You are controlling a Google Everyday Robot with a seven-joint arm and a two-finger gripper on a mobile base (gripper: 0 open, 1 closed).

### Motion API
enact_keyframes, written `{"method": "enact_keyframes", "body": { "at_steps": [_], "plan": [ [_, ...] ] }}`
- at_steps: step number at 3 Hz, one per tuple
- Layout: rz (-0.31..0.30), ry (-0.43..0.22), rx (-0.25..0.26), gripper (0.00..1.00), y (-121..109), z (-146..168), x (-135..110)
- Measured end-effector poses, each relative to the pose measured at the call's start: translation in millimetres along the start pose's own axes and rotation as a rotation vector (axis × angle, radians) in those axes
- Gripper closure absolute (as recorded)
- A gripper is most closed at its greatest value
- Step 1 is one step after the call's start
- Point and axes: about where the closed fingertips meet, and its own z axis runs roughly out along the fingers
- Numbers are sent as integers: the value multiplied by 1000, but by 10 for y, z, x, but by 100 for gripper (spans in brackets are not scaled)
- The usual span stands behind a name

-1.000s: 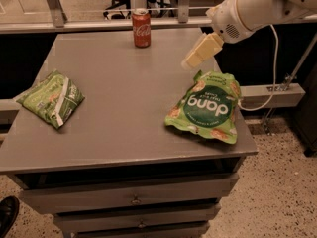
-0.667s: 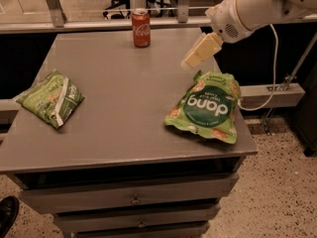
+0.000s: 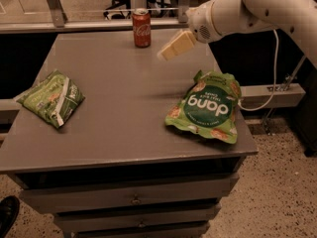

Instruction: Pick coke can

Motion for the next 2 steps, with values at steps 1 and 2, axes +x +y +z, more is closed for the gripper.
{"method": "enact_keyframes", "body": {
  "at_steps": [1, 2],
  "plan": [
    [76, -109, 27, 0, -223, 560, -201],
    [171, -186, 83, 0, -419, 1174, -325]
  ]
}}
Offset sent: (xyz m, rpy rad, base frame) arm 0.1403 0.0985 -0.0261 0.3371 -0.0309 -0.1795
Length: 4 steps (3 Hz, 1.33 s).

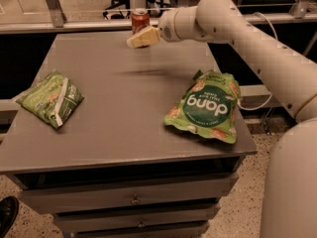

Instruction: Pick coke can

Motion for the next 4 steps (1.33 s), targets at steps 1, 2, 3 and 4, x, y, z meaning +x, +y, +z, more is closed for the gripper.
{"method": "enact_keyframes", "body": {
  "at_steps": [1, 2, 3, 4],
  "plan": [
    [42, -38, 44, 0, -105, 313, 44],
    [80, -67, 60, 0, -245, 595, 114],
    [116, -101, 83, 3, -499, 816, 168],
    [122, -120, 98, 26, -629, 882, 171]
  ]
}}
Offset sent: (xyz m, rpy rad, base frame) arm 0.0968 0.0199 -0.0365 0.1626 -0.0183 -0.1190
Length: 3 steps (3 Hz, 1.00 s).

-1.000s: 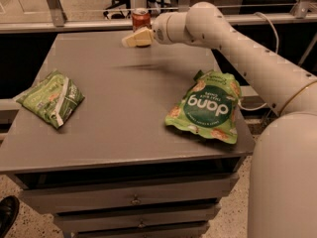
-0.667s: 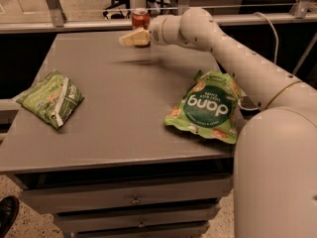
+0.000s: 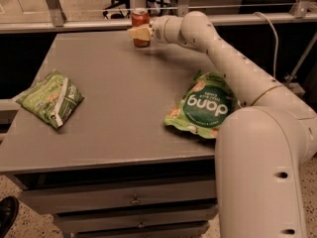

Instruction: Pick coke can

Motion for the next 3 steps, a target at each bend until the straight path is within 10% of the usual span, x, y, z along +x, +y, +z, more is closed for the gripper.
{"method": "enact_keyframes", "body": {
  "at_steps": [2, 3],
  "plan": [
    [-15, -63, -17, 88, -26, -349, -147],
    [-49, -130, -123, 100, 152, -688, -421]
  ]
}}
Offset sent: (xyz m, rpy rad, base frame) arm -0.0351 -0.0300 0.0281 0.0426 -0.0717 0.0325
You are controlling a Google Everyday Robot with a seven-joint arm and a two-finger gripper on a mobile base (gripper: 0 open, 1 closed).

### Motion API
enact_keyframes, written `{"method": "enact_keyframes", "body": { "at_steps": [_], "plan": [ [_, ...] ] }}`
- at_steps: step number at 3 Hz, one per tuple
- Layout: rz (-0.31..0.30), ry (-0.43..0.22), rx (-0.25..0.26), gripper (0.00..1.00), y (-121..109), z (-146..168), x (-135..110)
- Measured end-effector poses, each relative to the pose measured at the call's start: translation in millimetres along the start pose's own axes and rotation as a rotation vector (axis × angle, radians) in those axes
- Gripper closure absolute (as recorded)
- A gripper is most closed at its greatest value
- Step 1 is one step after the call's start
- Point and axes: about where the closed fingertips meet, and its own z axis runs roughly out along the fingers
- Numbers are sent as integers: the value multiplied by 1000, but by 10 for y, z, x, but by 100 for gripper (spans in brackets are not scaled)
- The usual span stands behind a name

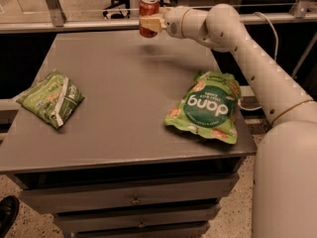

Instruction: Pick coke can

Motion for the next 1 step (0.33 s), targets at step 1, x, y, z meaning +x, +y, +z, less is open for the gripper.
{"method": "enact_keyframes", "body": {
  "at_steps": [1],
  "plan": [
    [-26, -11, -127, 100, 221, -510, -366]
  ]
}}
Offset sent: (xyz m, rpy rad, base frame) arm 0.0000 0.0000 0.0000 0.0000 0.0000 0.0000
